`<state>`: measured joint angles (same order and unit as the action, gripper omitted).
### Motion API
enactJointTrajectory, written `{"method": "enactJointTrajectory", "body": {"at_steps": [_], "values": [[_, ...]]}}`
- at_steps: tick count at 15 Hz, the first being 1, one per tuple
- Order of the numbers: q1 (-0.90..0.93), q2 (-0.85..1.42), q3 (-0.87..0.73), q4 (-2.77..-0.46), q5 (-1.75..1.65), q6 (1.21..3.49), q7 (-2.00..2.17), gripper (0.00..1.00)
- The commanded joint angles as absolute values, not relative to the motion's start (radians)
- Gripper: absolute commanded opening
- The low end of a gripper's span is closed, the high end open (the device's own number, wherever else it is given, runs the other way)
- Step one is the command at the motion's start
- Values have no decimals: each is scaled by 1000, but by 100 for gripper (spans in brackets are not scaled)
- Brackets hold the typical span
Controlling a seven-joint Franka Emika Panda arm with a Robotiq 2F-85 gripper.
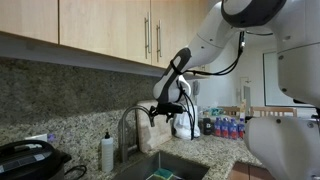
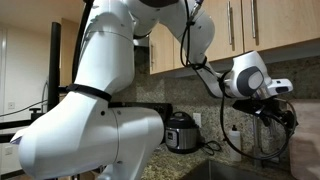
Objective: Turn the tap nozzle to the right
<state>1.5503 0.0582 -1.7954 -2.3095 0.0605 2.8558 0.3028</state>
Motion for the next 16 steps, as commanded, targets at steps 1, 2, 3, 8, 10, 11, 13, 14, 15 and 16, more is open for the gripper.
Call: {"method": "enactJointTrajectory", "body": {"at_steps": [1, 2, 3, 8, 10, 11, 13, 14, 15, 16], "values": [[1445, 59, -1732, -2317, 18, 2900, 272, 100], [1404, 73, -1698, -2331, 9, 2933, 278, 100], [1393, 76, -1693, -2336, -10, 2947, 280, 100], [1349, 77, -1665, -2359, -80, 3083, 285, 100], [1334, 76, -1652, -2354, -93, 3085, 283, 100], [1329, 76, -1649, -2352, -93, 3088, 285, 100], [1322, 79, -1650, -2349, -85, 3089, 285, 100], [1319, 79, -1653, -2354, -82, 3099, 285, 100], [1321, 74, -1660, -2362, -80, 3111, 281, 100], [1321, 74, -1667, -2371, -77, 3129, 281, 100]]}}
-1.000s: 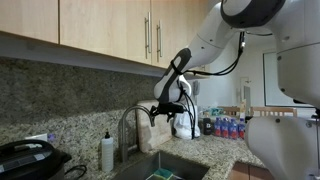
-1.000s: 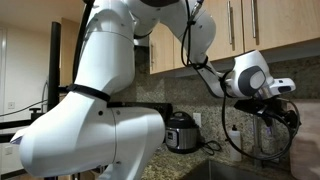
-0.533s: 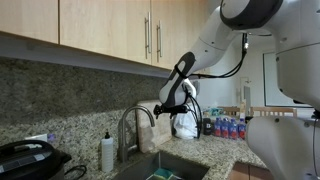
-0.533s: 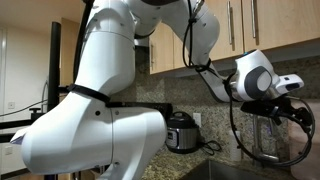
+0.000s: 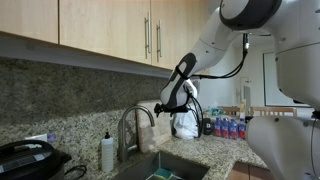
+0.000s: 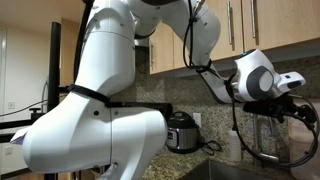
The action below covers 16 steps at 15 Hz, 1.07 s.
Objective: Turn the tap nozzle to the right
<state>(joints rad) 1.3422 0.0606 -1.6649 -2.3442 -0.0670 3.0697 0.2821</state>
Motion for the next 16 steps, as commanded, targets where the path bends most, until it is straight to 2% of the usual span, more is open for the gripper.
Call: {"method": "enactJointTrajectory", "body": {"at_steps": [1, 10, 16], "values": [[1324, 64, -1672, -2377, -78, 3137, 272, 100], [1384, 74, -1682, -2468, -92, 3269, 250, 100], [1443, 79, -1678, -2446, -132, 3229, 214, 100]]}}
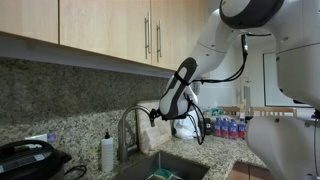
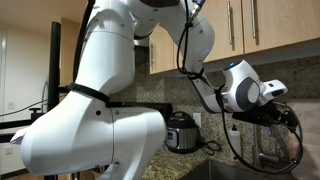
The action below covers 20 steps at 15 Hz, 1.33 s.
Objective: Turn the tap nozzle to the right
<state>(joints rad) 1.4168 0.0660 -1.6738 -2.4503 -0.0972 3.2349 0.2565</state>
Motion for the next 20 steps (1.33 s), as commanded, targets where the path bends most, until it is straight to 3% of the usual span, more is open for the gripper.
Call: {"method": "enactJointTrajectory", "body": {"at_steps": [1, 9, 20], "values": [[1453, 77, -1675, -2441, -141, 3221, 207, 100], [1486, 126, -1672, -2415, -163, 3192, 229, 100], [1331, 105, -1567, -2246, -186, 2895, 216, 100]]}}
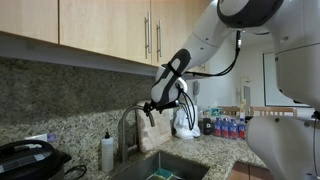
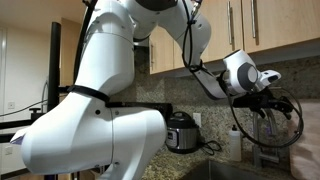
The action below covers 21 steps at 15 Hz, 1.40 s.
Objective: Turn the tap nozzle to the right
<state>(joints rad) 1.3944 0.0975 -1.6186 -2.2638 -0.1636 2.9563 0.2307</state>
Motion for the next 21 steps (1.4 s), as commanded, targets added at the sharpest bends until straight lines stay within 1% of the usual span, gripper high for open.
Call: {"method": "enactJointTrajectory", "body": {"at_steps": [1, 4, 7, 11, 16, 21], "values": [[1312, 106, -1547, -2247, -184, 2879, 213, 100], [1245, 136, -1487, -2262, -167, 2906, 221, 100], [1165, 176, -1409, -2274, -148, 3015, 223, 100], [992, 258, -1237, -2250, -105, 3109, 225, 100], [714, 376, -983, -2132, -20, 3121, 229, 100], [505, 496, -850, -1951, 39, 3084, 240, 100]]}}
